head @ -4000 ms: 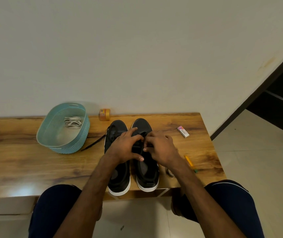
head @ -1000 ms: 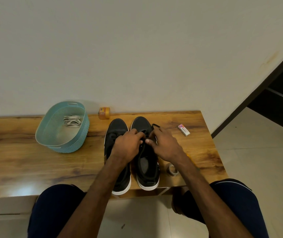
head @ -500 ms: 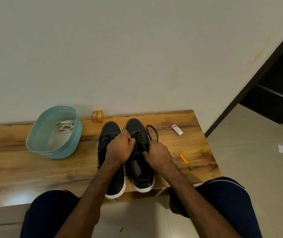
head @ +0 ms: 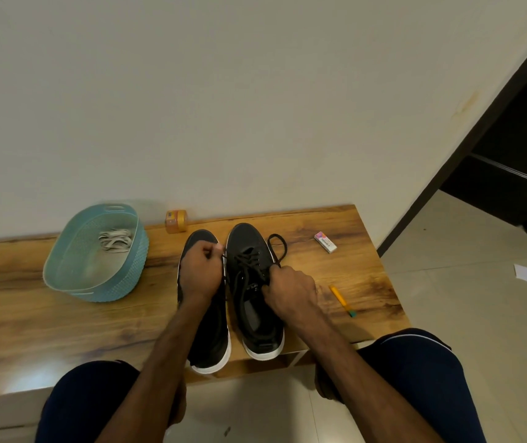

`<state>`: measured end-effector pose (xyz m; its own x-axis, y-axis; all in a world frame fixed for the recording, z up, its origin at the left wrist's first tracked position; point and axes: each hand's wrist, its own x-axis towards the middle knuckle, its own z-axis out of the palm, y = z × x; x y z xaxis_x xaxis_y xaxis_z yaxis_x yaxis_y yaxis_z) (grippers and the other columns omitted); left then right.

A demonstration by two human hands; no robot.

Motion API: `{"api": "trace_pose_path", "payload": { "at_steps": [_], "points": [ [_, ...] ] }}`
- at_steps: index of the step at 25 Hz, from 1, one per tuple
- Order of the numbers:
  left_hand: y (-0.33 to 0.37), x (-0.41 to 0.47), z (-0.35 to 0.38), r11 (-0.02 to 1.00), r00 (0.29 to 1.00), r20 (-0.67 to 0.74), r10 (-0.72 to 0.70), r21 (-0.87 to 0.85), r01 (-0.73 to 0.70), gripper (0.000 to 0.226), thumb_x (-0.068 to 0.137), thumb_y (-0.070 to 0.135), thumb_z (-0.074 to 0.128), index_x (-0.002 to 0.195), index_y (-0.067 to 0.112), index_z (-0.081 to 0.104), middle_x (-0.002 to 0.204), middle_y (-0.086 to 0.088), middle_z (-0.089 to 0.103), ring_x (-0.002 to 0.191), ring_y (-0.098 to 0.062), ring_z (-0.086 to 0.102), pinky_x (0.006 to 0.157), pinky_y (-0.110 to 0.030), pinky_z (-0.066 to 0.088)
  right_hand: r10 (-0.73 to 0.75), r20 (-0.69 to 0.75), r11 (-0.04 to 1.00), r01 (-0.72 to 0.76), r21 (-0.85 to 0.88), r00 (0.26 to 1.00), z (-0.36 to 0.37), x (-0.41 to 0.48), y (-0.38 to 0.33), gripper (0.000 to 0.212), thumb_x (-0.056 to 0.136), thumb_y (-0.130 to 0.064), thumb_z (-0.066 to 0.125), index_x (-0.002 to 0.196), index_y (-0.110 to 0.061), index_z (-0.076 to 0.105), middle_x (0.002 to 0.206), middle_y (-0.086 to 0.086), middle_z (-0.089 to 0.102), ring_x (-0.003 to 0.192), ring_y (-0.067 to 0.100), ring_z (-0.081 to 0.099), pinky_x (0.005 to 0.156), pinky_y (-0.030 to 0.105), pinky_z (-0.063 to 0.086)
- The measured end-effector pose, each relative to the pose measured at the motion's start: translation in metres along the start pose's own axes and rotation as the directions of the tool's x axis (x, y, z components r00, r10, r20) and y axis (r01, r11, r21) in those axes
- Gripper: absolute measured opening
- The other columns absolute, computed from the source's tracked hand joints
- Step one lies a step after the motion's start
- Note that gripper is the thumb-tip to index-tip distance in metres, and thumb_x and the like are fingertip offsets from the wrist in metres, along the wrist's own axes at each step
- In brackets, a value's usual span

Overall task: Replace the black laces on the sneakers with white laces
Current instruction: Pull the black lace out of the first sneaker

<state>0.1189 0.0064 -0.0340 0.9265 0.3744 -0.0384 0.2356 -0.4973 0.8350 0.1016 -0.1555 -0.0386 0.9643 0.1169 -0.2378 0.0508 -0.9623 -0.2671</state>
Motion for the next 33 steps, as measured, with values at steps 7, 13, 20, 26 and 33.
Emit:
{"api": "trace_pose_path", "payload": {
  "at_steps": [7, 13, 20, 26, 33],
  "points": [
    [0.008, -0.014, 0.004, 0.747, 0.873, 0.398, 0.281, 0.481, -0.459, 0.018, 0.099, 0.036, 0.053, 0.110, 0.025, 0.063, 0.106, 0.007, 0.061, 0.095, -0.013, 0.060, 0.080, -0.032, 0.049, -0.081, 0.043, 0.996, 0.083, -0.043, 0.996, 0.006, -0.003, 0.001, 0.053, 0.097, -0.033, 0.052, 0.141, -0.010, 0.035, 0.144, 0.011, 0.042, 0.124, 0.028, 0.046, 0.094, 0.044, 0.049],
    [0.014, -0.003, -0.021, 0.774, 0.967, 0.069, 0.247, 0.587, -0.240, 0.014, 0.098, 0.021, 0.054, 0.098, 0.019, 0.067, 0.098, -0.001, 0.066, 0.088, -0.022, 0.063, 0.069, -0.038, 0.049, -0.061, 0.124, 0.997, 0.066, -0.034, 0.990, 0.010, -0.004, 0.000, 0.059, 0.098, -0.032, 0.050, 0.147, -0.006, 0.030, 0.148, 0.012, 0.040, 0.130, 0.029, 0.044, 0.101, 0.050, 0.045],
    [0.008, -0.005, -0.008, 0.533, 0.882, 0.386, 0.268, 0.703, -0.470, 0.039, 0.098, 0.030, 0.052, 0.137, 0.028, 0.050, 0.137, 0.001, 0.052, 0.125, -0.023, 0.049, 0.107, -0.047, 0.036, -0.045, 0.133, 0.995, 0.056, -0.081, 0.990, 0.011, -0.001, -0.002, 0.052, 0.098, -0.030, 0.048, 0.142, -0.005, 0.037, 0.142, 0.013, 0.046, 0.129, 0.028, 0.044, 0.099, 0.048, 0.045],
    [0.012, -0.008, -0.001, 0.471, 0.856, 0.419, 0.303, 0.715, -0.517, 0.021, 0.097, 0.022, 0.050, 0.115, 0.026, 0.060, 0.117, 0.003, 0.063, 0.115, -0.022, 0.053, 0.105, -0.043, 0.034, -0.050, 0.151, 0.995, 0.063, -0.081, 0.987, 0.012, 0.000, 0.001, 0.055, 0.097, -0.033, 0.051, 0.143, -0.007, 0.036, 0.144, 0.012, 0.046, 0.129, 0.028, 0.045, 0.101, 0.049, 0.044],
    [-0.007, 0.028, -0.096, 0.761, 0.959, -0.281, 0.047, 0.631, 0.147, 0.013, 0.092, 0.017, 0.062, 0.099, 0.018, 0.073, 0.094, -0.014, 0.068, 0.094, -0.039, 0.062, 0.080, -0.045, 0.044, -0.045, 0.160, 0.998, 0.051, -0.034, 0.986, 0.012, 0.001, 0.002, 0.059, 0.098, -0.032, 0.047, 0.148, -0.006, 0.029, 0.146, 0.011, 0.043, 0.130, 0.029, 0.044, 0.102, 0.053, 0.042]
  ]
}}
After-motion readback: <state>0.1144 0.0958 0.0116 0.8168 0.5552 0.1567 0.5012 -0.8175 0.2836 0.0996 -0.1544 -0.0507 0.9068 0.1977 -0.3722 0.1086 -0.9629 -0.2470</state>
